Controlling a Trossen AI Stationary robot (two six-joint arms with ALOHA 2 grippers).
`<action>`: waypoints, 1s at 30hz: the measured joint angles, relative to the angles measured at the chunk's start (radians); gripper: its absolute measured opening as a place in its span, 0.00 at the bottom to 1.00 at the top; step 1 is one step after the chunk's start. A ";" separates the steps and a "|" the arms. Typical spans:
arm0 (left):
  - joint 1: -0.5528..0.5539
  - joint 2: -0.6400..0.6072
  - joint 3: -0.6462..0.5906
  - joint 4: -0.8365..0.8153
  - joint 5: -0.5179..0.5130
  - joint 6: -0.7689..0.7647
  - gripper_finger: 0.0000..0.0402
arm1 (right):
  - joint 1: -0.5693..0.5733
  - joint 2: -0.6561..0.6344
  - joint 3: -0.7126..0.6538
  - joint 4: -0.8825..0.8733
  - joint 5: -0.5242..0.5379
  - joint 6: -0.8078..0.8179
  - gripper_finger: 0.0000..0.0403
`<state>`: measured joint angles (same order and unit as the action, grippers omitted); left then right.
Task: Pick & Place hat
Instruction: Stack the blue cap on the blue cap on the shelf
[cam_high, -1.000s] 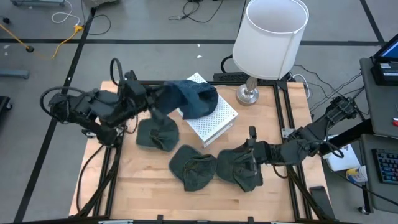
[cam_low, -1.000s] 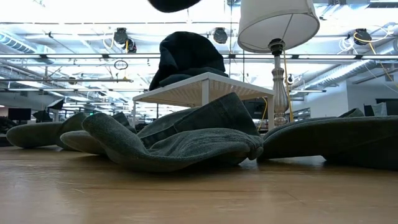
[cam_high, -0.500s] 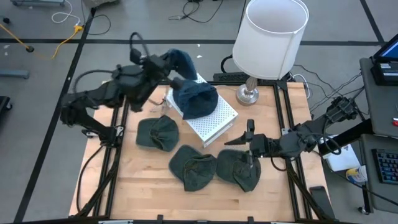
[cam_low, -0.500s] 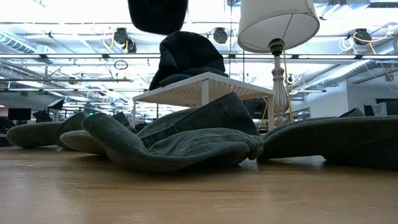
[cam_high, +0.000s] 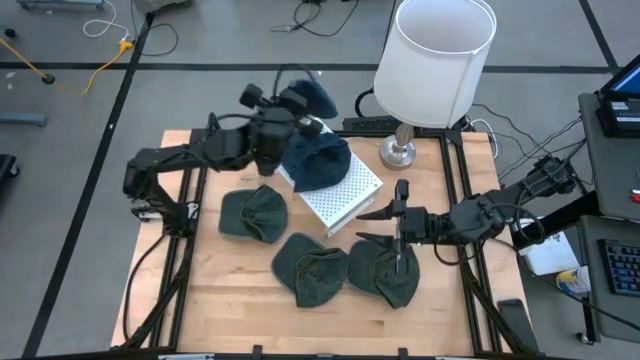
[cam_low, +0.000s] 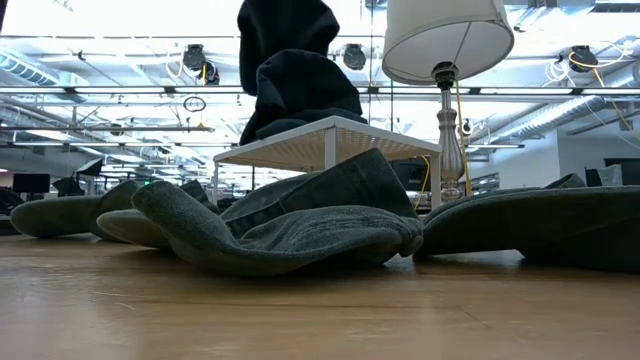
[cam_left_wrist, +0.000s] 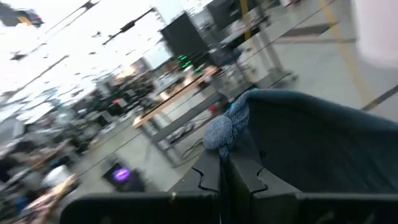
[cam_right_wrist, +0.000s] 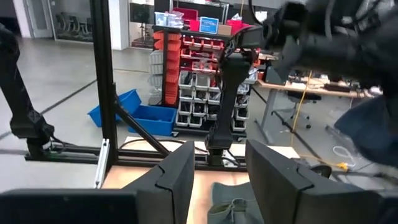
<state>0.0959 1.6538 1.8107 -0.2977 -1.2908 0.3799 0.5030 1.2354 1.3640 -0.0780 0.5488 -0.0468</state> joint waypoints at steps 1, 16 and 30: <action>0.000 0.011 0.000 -0.001 -0.031 0.000 0.01 | 0.000 0.000 0.000 0.000 0.000 -0.011 0.34; -0.037 0.157 0.000 0.000 -0.219 -0.101 0.01 | 0.007 0.000 0.000 -0.001 -0.056 -0.045 0.34; -0.108 0.277 0.000 -0.002 -0.267 -0.074 0.01 | 0.056 0.000 -0.001 -0.010 -0.057 -0.076 0.33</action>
<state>-0.0120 1.9308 1.8103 -0.3001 -1.5578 0.3061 0.5594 1.2354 1.3632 -0.0879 0.4919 -0.1229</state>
